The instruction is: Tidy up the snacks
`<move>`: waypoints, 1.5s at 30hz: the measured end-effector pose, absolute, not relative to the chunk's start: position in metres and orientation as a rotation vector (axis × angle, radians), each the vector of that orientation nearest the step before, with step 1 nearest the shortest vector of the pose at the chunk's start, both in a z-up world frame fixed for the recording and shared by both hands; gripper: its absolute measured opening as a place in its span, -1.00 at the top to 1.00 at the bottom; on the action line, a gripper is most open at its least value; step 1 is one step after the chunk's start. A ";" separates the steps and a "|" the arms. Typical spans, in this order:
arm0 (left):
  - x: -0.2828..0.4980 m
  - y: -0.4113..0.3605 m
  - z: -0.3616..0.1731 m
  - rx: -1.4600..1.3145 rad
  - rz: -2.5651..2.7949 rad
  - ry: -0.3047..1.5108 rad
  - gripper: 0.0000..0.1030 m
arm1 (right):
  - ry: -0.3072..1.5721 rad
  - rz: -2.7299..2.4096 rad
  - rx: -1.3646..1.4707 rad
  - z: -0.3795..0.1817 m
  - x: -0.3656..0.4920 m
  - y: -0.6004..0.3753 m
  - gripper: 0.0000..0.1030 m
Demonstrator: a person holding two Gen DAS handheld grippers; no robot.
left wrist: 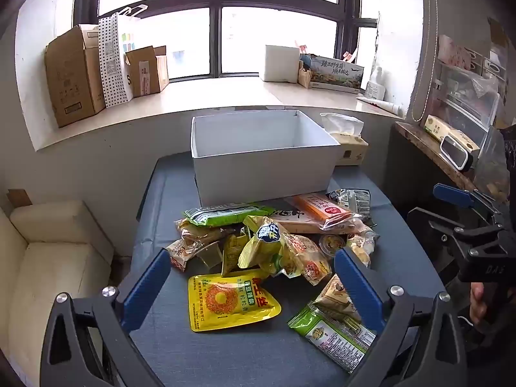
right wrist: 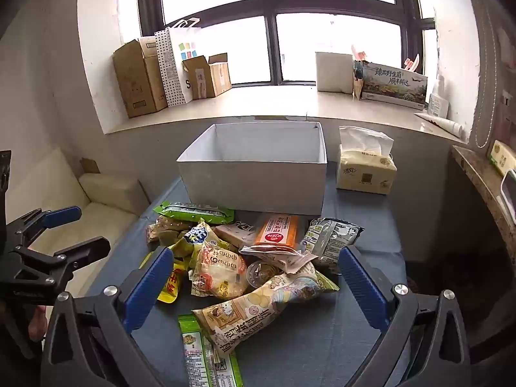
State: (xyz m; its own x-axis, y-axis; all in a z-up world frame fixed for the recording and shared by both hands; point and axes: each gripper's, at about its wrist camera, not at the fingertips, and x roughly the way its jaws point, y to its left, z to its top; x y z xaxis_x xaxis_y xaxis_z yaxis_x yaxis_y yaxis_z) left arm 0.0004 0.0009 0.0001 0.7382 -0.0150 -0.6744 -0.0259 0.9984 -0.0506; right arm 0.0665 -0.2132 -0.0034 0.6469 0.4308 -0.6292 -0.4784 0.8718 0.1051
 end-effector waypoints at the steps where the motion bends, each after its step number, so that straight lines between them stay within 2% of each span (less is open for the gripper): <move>1: 0.001 0.001 0.000 -0.067 0.001 0.741 -1.00 | 0.700 0.516 -0.077 -0.004 0.066 -0.214 -1.00; 45: 0.001 -0.003 -0.001 -0.050 0.006 0.739 -1.00 | 0.757 0.517 -0.086 -0.013 0.063 -0.213 -1.00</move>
State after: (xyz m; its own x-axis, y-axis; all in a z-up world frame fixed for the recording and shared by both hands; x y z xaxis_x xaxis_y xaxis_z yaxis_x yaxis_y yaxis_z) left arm 0.0012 -0.0033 -0.0014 0.7394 -0.0121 -0.6731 -0.0229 0.9988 -0.0431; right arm 0.0632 -0.2126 -0.0131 0.6089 0.4170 -0.6747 -0.4773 0.8720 0.1082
